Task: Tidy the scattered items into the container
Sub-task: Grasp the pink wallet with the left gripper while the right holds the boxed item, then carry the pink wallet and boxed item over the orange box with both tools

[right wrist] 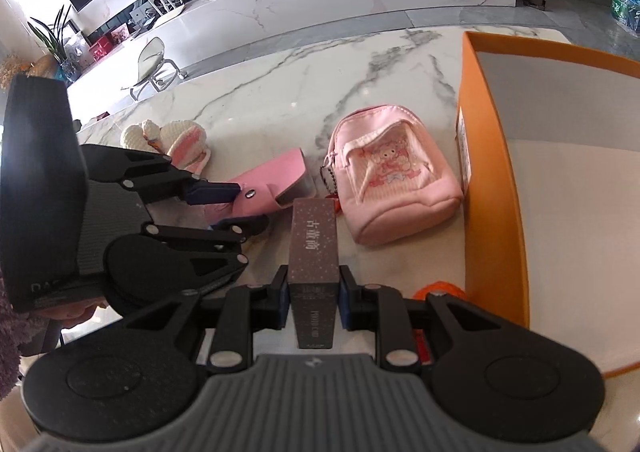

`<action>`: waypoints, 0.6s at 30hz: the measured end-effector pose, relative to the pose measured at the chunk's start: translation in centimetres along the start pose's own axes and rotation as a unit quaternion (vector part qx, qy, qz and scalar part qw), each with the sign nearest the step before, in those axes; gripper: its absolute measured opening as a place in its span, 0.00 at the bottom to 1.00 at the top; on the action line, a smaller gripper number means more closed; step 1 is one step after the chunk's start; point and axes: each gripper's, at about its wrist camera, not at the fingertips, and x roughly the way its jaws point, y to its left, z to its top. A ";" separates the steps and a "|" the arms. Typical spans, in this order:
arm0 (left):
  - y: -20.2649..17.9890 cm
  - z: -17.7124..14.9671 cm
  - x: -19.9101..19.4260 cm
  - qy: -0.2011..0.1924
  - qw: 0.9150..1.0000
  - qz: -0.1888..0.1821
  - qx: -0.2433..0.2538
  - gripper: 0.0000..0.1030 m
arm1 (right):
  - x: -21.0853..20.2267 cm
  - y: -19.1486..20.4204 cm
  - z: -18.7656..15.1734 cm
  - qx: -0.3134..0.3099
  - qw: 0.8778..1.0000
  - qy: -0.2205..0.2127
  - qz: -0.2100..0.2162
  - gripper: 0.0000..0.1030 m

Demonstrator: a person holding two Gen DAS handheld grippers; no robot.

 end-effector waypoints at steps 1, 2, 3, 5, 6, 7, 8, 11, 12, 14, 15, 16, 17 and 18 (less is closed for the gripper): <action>0.0 -0.3 -0.6 -0.003 1.000 -0.001 -0.011 0.35 | -0.3 0.0 -0.2 0.000 1.000 -0.003 0.000 0.25; -0.1 -0.6 -1.2 -0.007 1.000 -0.004 -0.021 0.35 | -0.7 0.1 -0.4 0.000 1.000 -0.007 0.001 0.25; -0.2 -0.9 -1.9 -0.012 0.999 -0.006 -0.032 0.35 | -1.1 0.2 -0.6 0.000 1.000 -0.010 0.002 0.25; -0.4 -1.3 -3.2 -0.023 0.998 -0.010 -0.054 0.35 | -1.9 0.3 -0.9 0.000 1.000 -0.018 0.003 0.25; -0.4 -1.5 -4.0 -0.030 0.997 -0.012 -0.068 0.35 | -2.2 0.4 -1.1 0.000 1.000 -0.022 0.004 0.25; -0.4 -1.7 -4.7 -0.038 0.996 -0.014 -0.082 0.35 | -2.6 0.4 -1.3 0.000 1.000 -0.025 0.004 0.25; -0.4 -1.8 -5.5 -0.047 0.994 -0.016 -0.099 0.35 | -3.0 0.5 -1.5 0.000 1.000 -0.029 0.005 0.25; -0.7 -2.0 -7.7 -0.074 0.988 -0.015 -0.133 0.35 | -4.5 0.7 -1.7 -0.005 0.999 -0.048 0.009 0.25; -0.9 -2.1 -8.3 -0.082 0.986 -0.012 -0.143 0.35 | -5.0 0.8 -1.8 -0.008 0.998 -0.055 0.009 0.25; -1.2 -2.2 -9.5 -0.096 0.982 -0.006 -0.164 0.35 | -6.1 0.8 -2.0 -0.012 0.998 -0.067 0.007 0.25; -1.3 -2.3 -10.0 -0.104 0.979 -0.002 -0.177 0.35 | -6.6 0.9 -2.1 -0.014 0.997 -0.072 0.006 0.25; -1.4 -2.4 -10.5 -0.112 0.976 0.003 -0.189 0.35 | -7.0 0.8 -2.3 -0.017 0.997 -0.076 0.004 0.25; -1.5 -2.4 -10.9 -0.120 0.973 0.006 -0.200 0.35 | -7.4 0.8 -2.4 -0.019 0.997 -0.080 0.002 0.25; -1.5 -2.4 -11.3 -0.126 0.970 0.006 -0.208 0.35 | -7.8 0.7 -2.6 -0.021 0.996 -0.083 0.001 0.25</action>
